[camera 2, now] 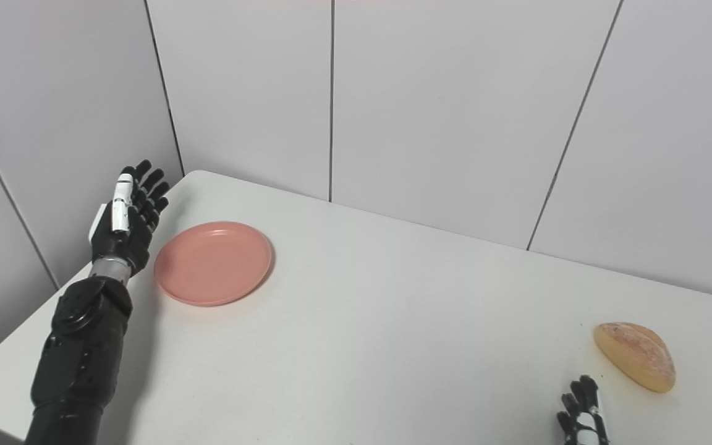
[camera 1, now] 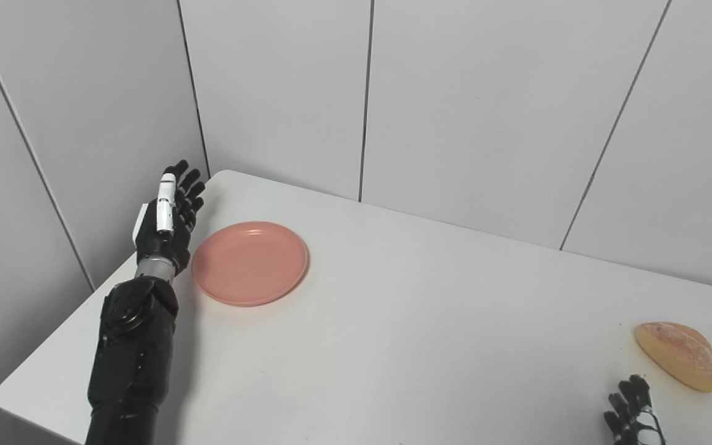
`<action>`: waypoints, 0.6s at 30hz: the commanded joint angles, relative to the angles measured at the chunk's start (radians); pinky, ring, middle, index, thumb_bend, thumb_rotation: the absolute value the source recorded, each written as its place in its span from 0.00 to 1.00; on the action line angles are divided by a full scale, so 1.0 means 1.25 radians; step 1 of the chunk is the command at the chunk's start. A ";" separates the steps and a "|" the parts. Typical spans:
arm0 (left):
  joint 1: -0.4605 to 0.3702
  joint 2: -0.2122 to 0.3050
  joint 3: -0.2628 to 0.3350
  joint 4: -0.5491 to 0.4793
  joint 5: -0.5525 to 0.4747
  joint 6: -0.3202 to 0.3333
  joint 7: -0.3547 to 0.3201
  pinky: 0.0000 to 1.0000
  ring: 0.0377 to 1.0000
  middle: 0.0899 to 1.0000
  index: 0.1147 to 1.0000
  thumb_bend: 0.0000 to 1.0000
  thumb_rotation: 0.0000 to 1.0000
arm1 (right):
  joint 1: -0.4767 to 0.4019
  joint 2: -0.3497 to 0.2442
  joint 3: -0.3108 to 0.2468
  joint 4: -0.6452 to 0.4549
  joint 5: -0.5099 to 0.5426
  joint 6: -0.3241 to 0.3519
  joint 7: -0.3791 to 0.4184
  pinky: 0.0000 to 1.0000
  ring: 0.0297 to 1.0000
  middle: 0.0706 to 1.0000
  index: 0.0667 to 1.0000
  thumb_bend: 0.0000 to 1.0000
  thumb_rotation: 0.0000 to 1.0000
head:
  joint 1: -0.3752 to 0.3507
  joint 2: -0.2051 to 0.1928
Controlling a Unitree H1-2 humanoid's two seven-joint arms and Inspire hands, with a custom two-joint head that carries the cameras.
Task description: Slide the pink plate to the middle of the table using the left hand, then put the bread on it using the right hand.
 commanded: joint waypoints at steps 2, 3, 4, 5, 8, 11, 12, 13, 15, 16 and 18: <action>-0.010 0.032 0.007 -0.012 -0.018 -0.039 -0.024 1.00 0.96 0.95 0.92 0.37 1.00 | -0.008 -0.009 -0.007 -0.008 0.001 0.008 0.002 1.00 1.00 1.00 1.00 0.14 1.00 | 0.001 0.001; -0.009 0.032 0.008 -0.013 -0.019 -0.038 -0.024 1.00 0.96 0.95 0.92 0.37 1.00 | -0.008 -0.009 -0.006 -0.009 0.001 0.008 0.002 1.00 1.00 1.00 1.00 0.14 1.00 | 0.001 0.001; -0.008 0.031 0.009 -0.013 -0.021 -0.038 -0.023 1.00 0.96 0.95 0.92 0.37 1.00 | -0.008 -0.009 -0.006 -0.009 0.000 0.009 0.002 1.00 1.00 1.00 1.00 0.14 1.00 | 0.001 0.001; -0.007 0.031 0.010 -0.013 -0.023 -0.038 -0.022 1.00 0.96 0.95 0.93 0.36 1.00 | -0.008 -0.009 -0.006 -0.009 0.000 0.009 0.002 1.00 1.00 1.00 1.00 0.14 1.00 | 0.001 0.001; -0.004 0.033 0.016 -0.010 -0.029 -0.039 -0.026 1.00 0.96 0.95 0.93 0.37 1.00 | -0.008 -0.008 -0.008 -0.007 0.004 0.007 0.001 1.00 1.00 1.00 1.00 0.14 1.00 | 0.003 0.002; -0.001 0.034 0.019 -0.011 -0.021 -0.042 -0.019 1.00 0.96 0.95 0.92 0.37 1.00 | -0.008 -0.009 -0.008 -0.008 0.002 0.011 -0.001 1.00 1.00 1.00 1.00 0.15 1.00 | 0.003 0.002; 0.000 0.034 0.022 -0.010 -0.022 -0.044 -0.018 1.00 0.96 0.94 0.92 0.37 1.00 | -0.008 -0.009 -0.008 -0.009 0.002 0.011 0.000 1.00 1.00 1.00 1.00 0.15 1.00 | 0.004 0.003; 0.001 0.034 0.024 -0.009 -0.023 -0.045 -0.018 1.00 0.95 0.94 0.91 0.37 1.00 | -0.007 -0.010 -0.008 -0.009 0.002 0.011 0.000 1.00 1.00 1.00 1.00 0.15 1.00 | 0.004 0.003; 0.003 0.035 0.027 -0.010 -0.025 -0.042 -0.020 1.00 0.95 0.94 0.91 0.37 1.00 | -0.007 -0.011 -0.008 -0.010 0.001 0.012 0.000 1.00 1.00 1.00 1.00 0.15 1.00 | 0.006 0.004; 0.004 0.035 0.027 -0.010 -0.025 -0.041 -0.020 1.00 0.96 0.94 0.91 0.37 1.00 | -0.007 -0.011 -0.008 -0.011 0.000 0.013 0.000 1.00 1.00 1.00 1.00 0.15 1.00 | 0.006 0.004; 0.006 0.036 0.028 -0.010 -0.021 -0.040 -0.017 1.00 0.95 0.94 0.91 0.37 1.00 | -0.007 -0.012 -0.009 -0.011 0.000 0.011 0.000 1.00 1.00 1.00 1.00 0.14 1.00 | 0.007 0.006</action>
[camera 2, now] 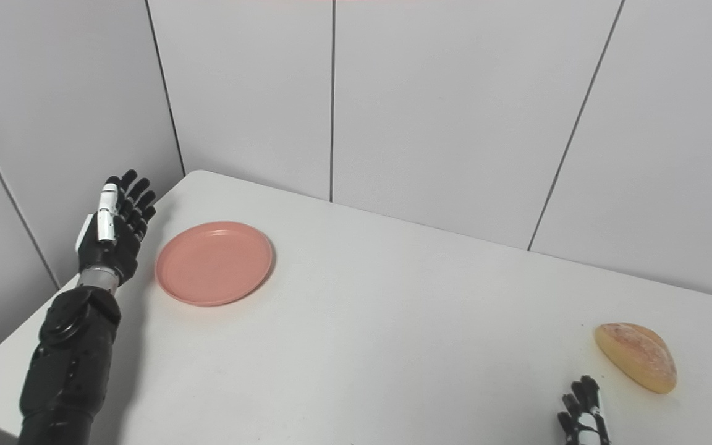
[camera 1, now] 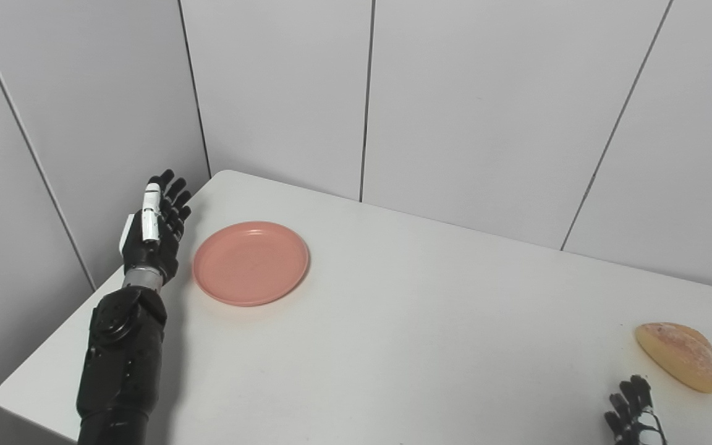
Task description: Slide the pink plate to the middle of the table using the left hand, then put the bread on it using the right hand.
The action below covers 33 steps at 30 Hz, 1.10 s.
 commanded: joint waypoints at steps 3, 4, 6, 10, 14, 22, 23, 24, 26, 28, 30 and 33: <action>-0.011 0.027 0.004 -0.006 -0.005 -0.035 -0.003 1.00 0.95 0.94 0.92 0.36 1.00 | -0.007 -0.011 -0.009 -0.010 0.002 0.009 0.002 1.00 1.00 1.00 1.00 0.15 1.00 | 0.002 0.003; -0.010 0.027 0.004 -0.003 -0.006 -0.038 -0.005 1.00 0.95 0.94 0.92 0.36 1.00 | -0.007 -0.012 -0.009 -0.009 0.002 0.008 0.002 1.00 1.00 1.00 1.00 0.15 1.00 | 0.002 0.003; -0.008 0.027 0.003 0.003 -0.005 -0.041 -0.009 1.00 0.95 0.94 0.93 0.35 1.00 | -0.007 -0.012 -0.009 -0.011 0.001 0.008 0.001 1.00 1.00 1.00 1.00 0.15 1.00 | 0.002 0.005; -0.002 0.022 0.001 0.009 0.000 -0.044 -0.002 0.99 0.95 0.94 0.92 0.34 1.00 | -0.007 -0.013 -0.010 -0.012 0.007 0.008 0.002 1.00 1.00 1.00 1.00 0.14 1.00 | 0.003 0.009; 0.005 0.019 -0.009 0.025 0.012 -0.055 -0.001 0.99 0.95 0.94 0.92 0.32 1.00 | -0.005 -0.015 -0.009 -0.013 0.000 0.001 0.001 1.00 1.00 1.00 1.00 0.15 1.00 | 0.003 0.011; 0.010 0.014 -0.022 0.064 0.000 -0.063 -0.011 0.97 0.96 0.95 0.93 0.33 1.00 | -0.006 -0.014 -0.011 -0.017 -0.007 0.000 -0.005 1.00 1.00 1.00 1.00 0.15 1.00 | -0.003 0.016; 0.009 0.012 -0.023 0.074 0.001 -0.066 -0.010 0.97 0.96 0.95 0.93 0.33 1.00 | -0.006 -0.013 -0.011 -0.017 -0.008 -0.002 -0.005 1.00 1.00 1.00 1.00 0.15 1.00 | -0.003 0.016; 0.008 0.011 -0.024 0.080 0.002 -0.068 -0.010 0.97 0.96 0.95 0.93 0.33 1.00 | -0.006 -0.013 -0.011 -0.017 -0.008 -0.003 -0.006 1.00 1.00 1.00 1.00 0.15 1.00 | -0.003 0.016; 0.006 0.009 -0.027 0.091 0.003 -0.074 -0.011 0.96 0.95 0.95 0.94 0.33 1.00 | -0.006 -0.013 -0.012 -0.020 -0.004 0.001 -0.004 1.00 1.00 1.00 1.00 0.16 1.00 | -0.002 0.018; 0.005 0.007 -0.032 0.105 0.004 -0.083 -0.012 0.95 0.95 0.95 0.94 0.32 1.00 | -0.005 -0.013 -0.011 -0.023 -0.002 0.005 -0.003 1.00 1.00 1.00 1.00 0.17 1.00 | -0.002 0.019; 0.003 0.001 -0.036 0.113 0.002 -0.086 -0.007 0.94 0.94 0.95 0.94 0.32 1.00 | -0.004 -0.013 -0.011 -0.027 -0.001 0.011 -0.003 1.00 1.00 1.00 1.00 0.17 1.00 | -0.002 0.020; 0.001 -0.007 -0.044 0.123 0.006 -0.093 -0.001 0.93 0.93 0.94 0.93 0.33 1.00 | -0.004 -0.014 -0.011 -0.029 -0.005 0.010 -0.004 1.00 1.00 1.00 1.00 0.17 1.00 | -0.003 0.023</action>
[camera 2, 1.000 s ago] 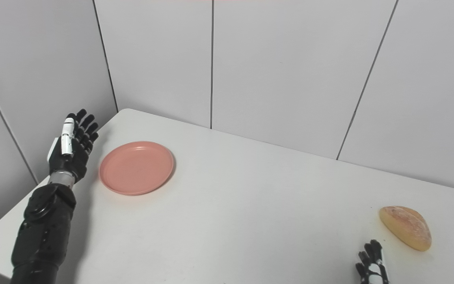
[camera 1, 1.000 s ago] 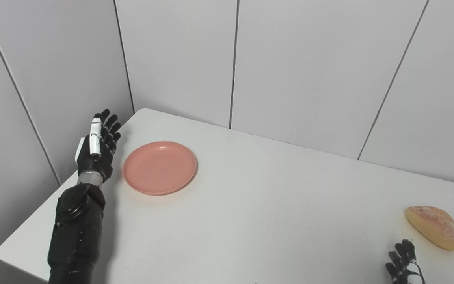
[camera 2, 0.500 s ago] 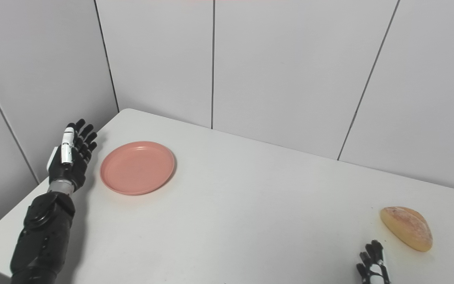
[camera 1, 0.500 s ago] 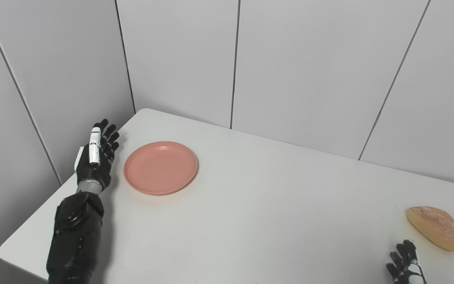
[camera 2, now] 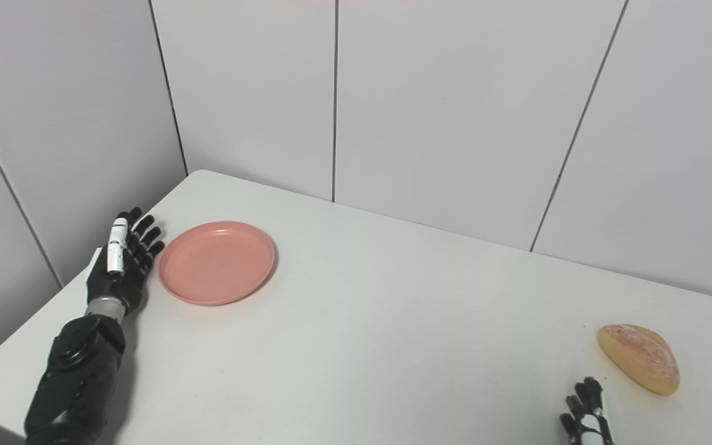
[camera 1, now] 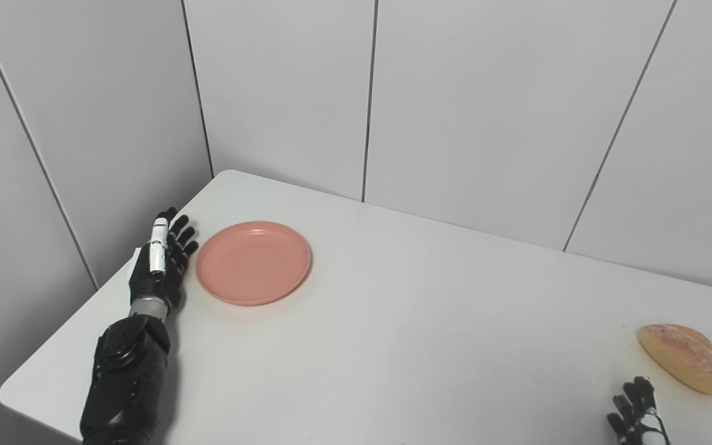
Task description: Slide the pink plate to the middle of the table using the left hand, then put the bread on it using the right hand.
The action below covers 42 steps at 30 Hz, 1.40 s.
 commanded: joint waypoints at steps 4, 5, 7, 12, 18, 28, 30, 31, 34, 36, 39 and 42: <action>-0.025 -0.006 -0.019 0.015 0.008 -0.032 0.000 0.95 0.93 0.93 0.92 0.34 1.00 | -0.006 -0.009 -0.007 -0.026 -0.001 0.004 0.001 1.00 1.00 1.00 1.00 0.18 1.00 | 0.001 0.002; -0.024 -0.008 -0.022 0.015 0.007 -0.033 -0.002 0.95 0.93 0.93 0.92 0.34 1.00 | -0.006 -0.009 -0.007 -0.026 -0.001 0.003 0.001 1.00 1.00 1.00 1.00 0.17 1.00 | 0.001 0.003; -0.025 -0.010 -0.026 0.021 0.003 -0.037 -0.008 0.96 0.93 0.93 0.92 0.33 1.00 | -0.006 -0.008 -0.008 -0.027 0.002 0.005 0.000 1.00 1.00 1.00 1.00 0.17 1.00 | 0.000 0.005; -0.029 -0.019 -0.035 0.019 -0.002 -0.029 -0.007 0.96 0.93 0.93 0.92 0.32 1.00 | -0.006 -0.005 -0.006 -0.036 -0.001 0.018 -0.005 1.00 1.00 1.00 1.00 0.16 1.00 | -0.004 0.007; -0.036 -0.030 -0.044 0.016 -0.007 -0.010 -0.001 0.95 0.92 0.92 0.90 0.33 1.00 | -0.005 -0.002 -0.007 -0.042 -0.003 0.027 -0.010 1.00 1.00 1.00 1.00 0.16 1.00 | -0.009 0.012; -0.050 -0.038 -0.066 0.058 -0.022 -0.007 -0.062 0.98 0.95 0.95 0.95 0.31 1.00 | -0.008 -0.003 -0.002 -0.041 -0.007 0.025 -0.005 1.00 1.00 1.00 1.00 0.15 1.00 | -0.024 0.021; -0.052 -0.039 -0.068 0.065 -0.023 -0.007 -0.075 0.98 0.94 0.95 0.95 0.33 1.00 | -0.008 -0.001 -0.002 -0.043 -0.006 0.024 -0.005 1.00 1.00 1.00 1.00 0.15 1.00 | -0.027 0.023; -0.052 -0.041 -0.071 0.063 -0.019 -0.004 -0.074 0.98 0.94 0.95 0.95 0.33 1.00 | -0.007 0.000 -0.002 -0.043 -0.007 0.024 -0.006 1.00 1.00 1.00 1.00 0.14 1.00 | -0.027 0.023; -0.063 -0.046 -0.076 0.082 -0.015 -0.006 -0.071 0.96 0.94 0.93 0.93 0.34 1.00 | -0.006 0.005 -0.001 -0.046 -0.008 0.026 -0.009 1.00 1.00 1.00 1.00 0.14 1.00 | -0.034 0.028; -0.075 -0.049 -0.083 0.108 -0.007 -0.015 -0.069 0.95 0.93 0.92 0.91 0.36 1.00 | -0.007 0.008 0.000 -0.048 -0.007 0.030 -0.010 1.00 1.00 1.00 1.00 0.14 1.00 | -0.043 0.033; -0.085 -0.049 -0.095 0.131 0.001 -0.023 -0.071 0.94 0.92 0.91 0.90 0.36 1.00 | -0.008 0.010 0.001 -0.046 -0.009 0.032 -0.009 1.00 1.00 1.00 1.00 0.15 1.00 | -0.055 0.038; -0.088 -0.055 -0.111 0.132 0.008 -0.018 -0.077 0.92 0.91 0.90 0.88 0.36 1.00 | -0.011 0.009 0.004 -0.036 -0.014 0.024 -0.006 1.00 1.00 1.00 1.00 0.17 1.00 | -0.066 0.041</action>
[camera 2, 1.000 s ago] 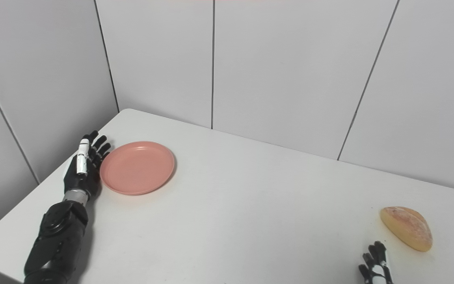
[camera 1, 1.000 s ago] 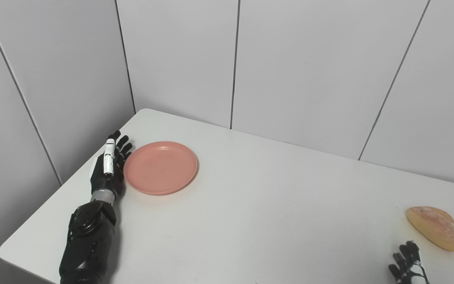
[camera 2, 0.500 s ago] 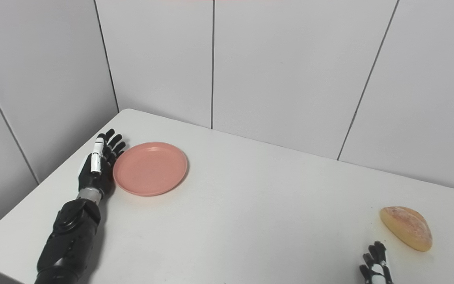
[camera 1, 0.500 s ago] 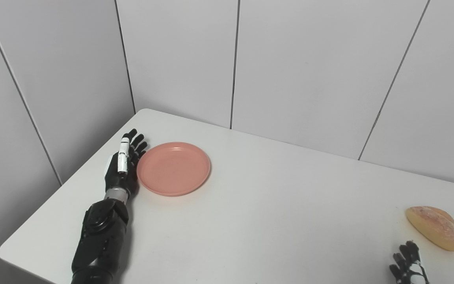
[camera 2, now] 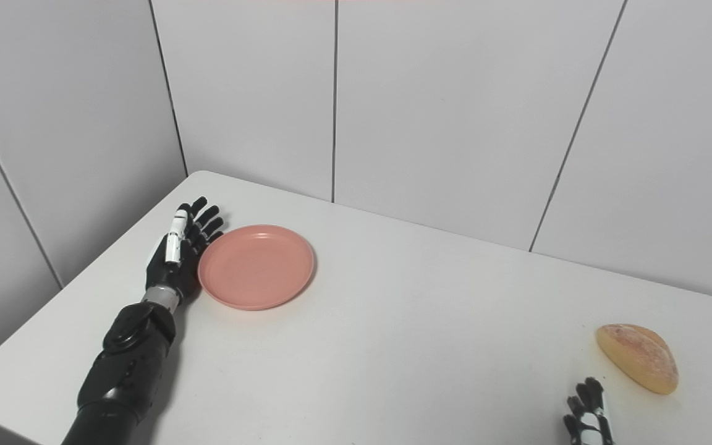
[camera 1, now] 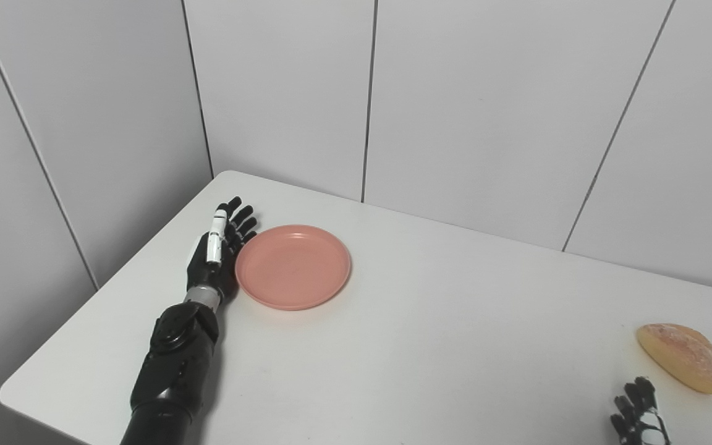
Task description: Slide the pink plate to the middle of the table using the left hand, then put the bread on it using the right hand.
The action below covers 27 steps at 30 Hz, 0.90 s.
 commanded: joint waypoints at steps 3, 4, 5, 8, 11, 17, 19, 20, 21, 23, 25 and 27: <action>-0.006 -0.026 -0.014 0.035 -0.002 0.010 -0.018 0.92 0.91 0.90 0.88 0.37 1.00 | -0.015 0.003 0.001 -0.011 -0.005 -0.012 0.000 1.00 1.00 1.00 1.00 0.18 1.00 | -0.019 0.011; -0.009 -0.029 -0.014 0.045 -0.005 0.009 -0.024 0.93 0.91 0.90 0.89 0.37 1.00 | -0.016 0.003 0.002 -0.009 -0.009 -0.017 -0.001 1.00 1.00 1.00 1.00 0.18 1.00 | -0.019 0.011; -0.011 -0.033 -0.015 0.048 -0.008 0.011 -0.032 0.93 0.91 0.90 0.89 0.38 1.00 | -0.018 0.004 0.002 -0.005 -0.010 -0.019 -0.001 1.00 1.00 1.00 1.00 0.18 1.00 | -0.031 0.016; -0.009 -0.041 -0.021 0.043 -0.008 0.019 -0.047 0.93 0.91 0.91 0.89 0.38 1.00 | -0.021 0.008 0.002 0.006 -0.010 -0.019 0.000 1.00 1.00 1.00 1.00 0.22 1.00 | -0.040 0.018; -0.004 -0.045 -0.030 0.031 -0.008 0.031 -0.060 0.93 0.92 0.92 0.91 0.37 1.00 | -0.024 0.011 0.003 0.015 -0.008 -0.027 0.002 1.00 1.00 1.00 1.00 0.23 1.00 | -0.052 0.025; 0.011 -0.067 -0.048 -0.016 -0.006 0.065 -0.055 0.92 0.91 0.92 0.91 0.34 1.00 | -0.027 0.014 0.006 0.024 -0.007 -0.032 0.004 1.00 1.00 1.00 1.00 0.25 1.00 | -0.067 0.036; 0.013 -0.076 -0.049 -0.024 -0.010 0.076 -0.054 0.92 0.91 0.91 0.91 0.35 1.00 | -0.028 0.015 0.007 0.026 -0.011 -0.034 0.003 1.00 1.00 1.00 1.00 0.27 1.00 | -0.072 0.038; 0.013 -0.079 -0.049 -0.027 -0.013 0.081 -0.054 0.92 0.91 0.91 0.90 0.36 1.00 | -0.028 0.015 0.008 0.028 -0.014 -0.037 0.002 1.00 1.00 1.00 1.00 0.28 1.00 | -0.072 0.038; 0.016 -0.084 -0.050 -0.034 -0.016 0.086 -0.056 0.92 0.91 0.91 0.90 0.36 1.00 | -0.028 0.016 0.009 0.029 -0.018 -0.041 0.001 1.00 1.00 1.00 1.00 0.28 1.00 | -0.077 0.041; 0.021 -0.094 -0.050 -0.046 -0.017 0.093 -0.058 0.93 0.91 0.91 0.89 0.38 1.00 | -0.029 0.018 0.010 0.030 -0.025 -0.046 -0.003 1.00 1.00 1.00 1.00 0.28 1.00 | -0.082 0.044; 0.025 -0.102 -0.053 -0.056 -0.017 0.100 -0.057 0.93 0.91 0.91 0.89 0.38 1.00 | -0.029 0.019 0.011 0.031 -0.029 -0.049 -0.006 1.00 0.99 1.00 1.00 0.26 1.00 | -0.088 0.048; 0.030 -0.108 -0.058 -0.067 -0.019 0.107 -0.061 0.94 0.92 0.92 0.90 0.37 1.00 | -0.029 0.022 0.011 0.032 -0.030 -0.050 -0.007 1.00 0.99 1.00 1.00 0.26 1.00 | -0.095 0.052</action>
